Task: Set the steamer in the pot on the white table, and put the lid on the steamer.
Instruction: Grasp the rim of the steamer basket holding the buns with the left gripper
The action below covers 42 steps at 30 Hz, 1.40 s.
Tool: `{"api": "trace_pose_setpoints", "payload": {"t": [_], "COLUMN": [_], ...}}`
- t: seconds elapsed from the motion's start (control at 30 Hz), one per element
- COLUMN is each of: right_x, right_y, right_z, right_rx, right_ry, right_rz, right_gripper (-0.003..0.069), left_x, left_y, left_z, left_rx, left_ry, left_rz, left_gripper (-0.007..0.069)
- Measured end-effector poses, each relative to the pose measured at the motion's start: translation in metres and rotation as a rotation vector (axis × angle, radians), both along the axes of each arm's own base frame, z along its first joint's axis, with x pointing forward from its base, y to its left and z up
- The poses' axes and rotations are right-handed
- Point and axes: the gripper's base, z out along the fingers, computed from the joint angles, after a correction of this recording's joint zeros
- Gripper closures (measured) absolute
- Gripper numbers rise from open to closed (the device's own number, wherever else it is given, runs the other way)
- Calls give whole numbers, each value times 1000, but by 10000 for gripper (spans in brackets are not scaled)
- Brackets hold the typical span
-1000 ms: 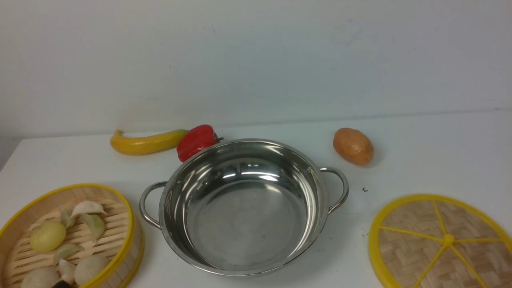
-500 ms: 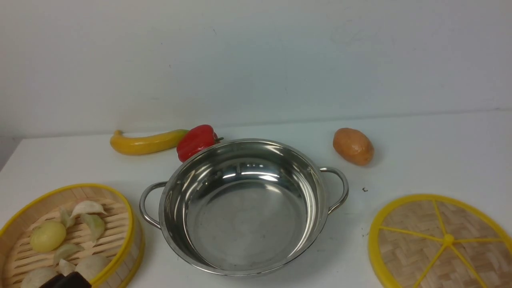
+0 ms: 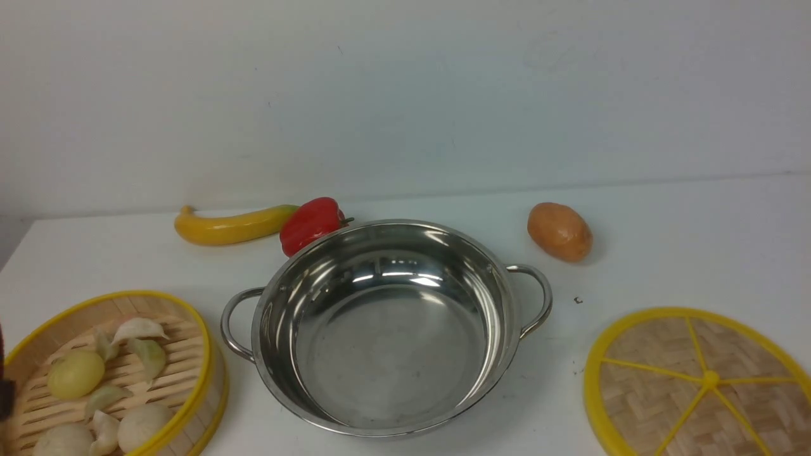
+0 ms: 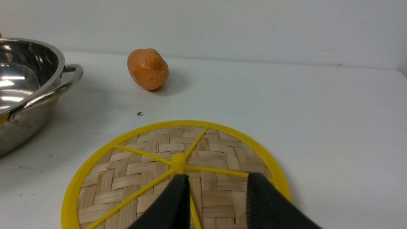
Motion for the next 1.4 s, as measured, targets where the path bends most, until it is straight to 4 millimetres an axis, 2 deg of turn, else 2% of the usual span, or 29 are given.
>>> {"api": "trace_pose_setpoints", "payload": {"t": [0.07, 0.17, 0.23, 0.53, 0.7, 0.87, 0.9, 0.93, 1.03, 1.23, 1.4], "right_x": [0, 0, 0, 0, 0, 0, 0, 0, 0, 0, 0], "right_y": [0, 0, 0, 0, 0, 0, 0, 0, 0, 0, 0], "right_z": [0, 0, 0, 0, 0, 0, 0, 0, 0, 0, 0], "right_rx": [0, 0, 0, 0, 0, 0, 0, 0, 0, 0, 0], "right_ry": [0, 0, 0, 0, 0, 0, 0, 0, 0, 0, 0], "right_rz": [0, 0, 0, 0, 0, 0, 0, 0, 0, 0, 0], "right_gripper": [418, 418, 418, 418, 418, 418, 418, 418, 418, 418, 418], "left_x": [16, 31, 46, 93, 98, 94, 94, 95, 96, 97, 99], "left_y": [9, 16, 21, 40, 48, 56, 53, 49, 42, 39, 29], "left_z": [8, 15, 15, -11, -13, -18, -20, -21, -22, -22, -21], "left_rx": [83, 155, 204, 330, 343, 148, 49, -27, -112, 4, -21], "left_ry": [82, 116, 163, 382, 385, 404, 413, 417, 420, 425, 400], "left_rz": [38, 65, 88, 232, 332, 440, 445, 430, 368, 129, -33], "left_gripper": [364, 338, 322, 319, 319, 319, 316, 313, 313, 313, 313]}}
